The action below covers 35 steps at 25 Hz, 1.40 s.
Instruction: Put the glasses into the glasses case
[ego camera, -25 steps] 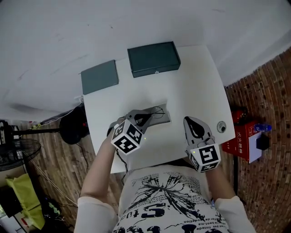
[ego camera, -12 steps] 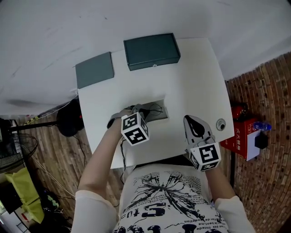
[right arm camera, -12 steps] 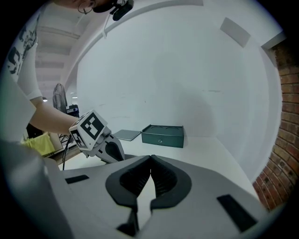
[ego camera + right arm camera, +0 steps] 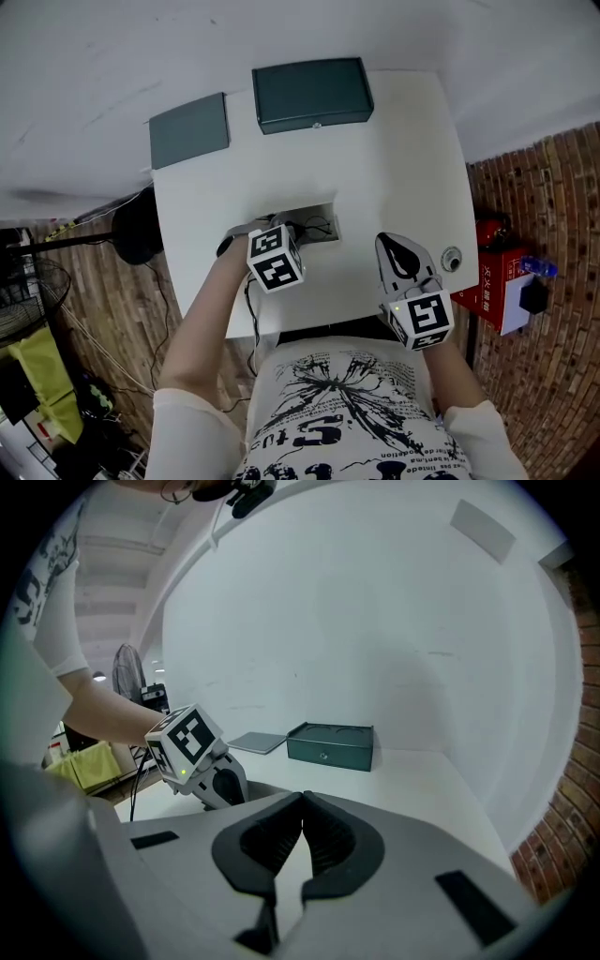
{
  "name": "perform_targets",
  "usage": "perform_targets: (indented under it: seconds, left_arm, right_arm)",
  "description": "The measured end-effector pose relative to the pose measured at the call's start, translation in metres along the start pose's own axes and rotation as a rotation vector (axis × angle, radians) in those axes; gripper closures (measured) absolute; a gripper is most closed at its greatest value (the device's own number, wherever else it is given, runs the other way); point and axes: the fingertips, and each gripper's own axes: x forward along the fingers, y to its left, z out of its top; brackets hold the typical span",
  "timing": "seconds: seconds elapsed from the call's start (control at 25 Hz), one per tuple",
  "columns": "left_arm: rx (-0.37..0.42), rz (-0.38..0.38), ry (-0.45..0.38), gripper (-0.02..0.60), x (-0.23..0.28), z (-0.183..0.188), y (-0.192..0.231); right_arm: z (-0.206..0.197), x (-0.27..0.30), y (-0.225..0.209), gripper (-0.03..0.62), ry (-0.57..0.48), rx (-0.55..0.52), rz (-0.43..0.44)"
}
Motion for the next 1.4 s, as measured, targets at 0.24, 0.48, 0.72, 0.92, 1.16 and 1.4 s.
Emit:
perform_targets:
  seconds: [0.24,0.48,0.72,0.92,1.16,1.4]
  left_arm:
    - [-0.025,-0.045,-0.005,0.561,0.003,0.003,-0.002]
    - [-0.053,-0.039,-0.001,0.504,0.003,0.002,-0.001]
    - [-0.092,0.046,-0.025,0.46,-0.016,0.012,0.011]
    - [-0.126,0.122,-0.093,0.451,-0.049,0.028,0.014]
    - [-0.179,0.194,-0.217,0.439,-0.09,0.047,0.01]
    - [-0.297,0.376,-0.409,0.532,-0.152,0.066,0.02]
  right_arm:
    - [-0.004,0.004,-0.01,0.579,0.009,0.003,0.02]
    - [0.0,0.008,-0.011,0.579,0.01,-0.019,0.039]
    - [0.015,0.001,-0.014,0.579,-0.022,-0.055,0.039]
    - [0.031,-0.009,-0.01,0.579,-0.057,-0.086,0.053]
    - [0.052,-0.019,-0.003,0.579,-0.107,-0.098,0.072]
    - [0.074,-0.029,0.005,0.579,-0.167,-0.118,0.096]
